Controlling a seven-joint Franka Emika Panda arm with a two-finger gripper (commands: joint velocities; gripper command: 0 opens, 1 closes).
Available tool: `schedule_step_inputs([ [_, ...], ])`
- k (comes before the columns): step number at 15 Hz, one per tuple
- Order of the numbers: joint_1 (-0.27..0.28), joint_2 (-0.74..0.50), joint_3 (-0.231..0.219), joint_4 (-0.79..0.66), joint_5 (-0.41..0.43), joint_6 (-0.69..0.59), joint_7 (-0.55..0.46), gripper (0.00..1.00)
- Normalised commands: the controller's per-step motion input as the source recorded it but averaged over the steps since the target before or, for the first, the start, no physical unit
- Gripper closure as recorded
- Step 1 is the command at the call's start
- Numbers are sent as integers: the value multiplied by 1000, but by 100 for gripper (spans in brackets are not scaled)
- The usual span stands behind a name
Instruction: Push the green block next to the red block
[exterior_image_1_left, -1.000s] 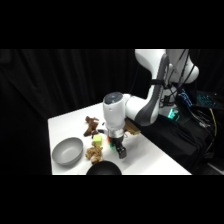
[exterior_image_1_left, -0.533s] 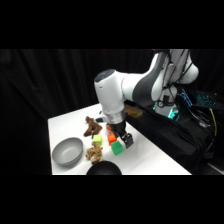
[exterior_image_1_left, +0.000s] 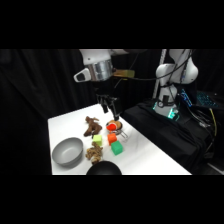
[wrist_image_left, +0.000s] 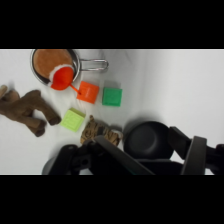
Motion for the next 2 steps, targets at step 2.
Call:
schedule_step_inputs([
  [2,-5,133,-34,355,-111,-176,82,0],
])
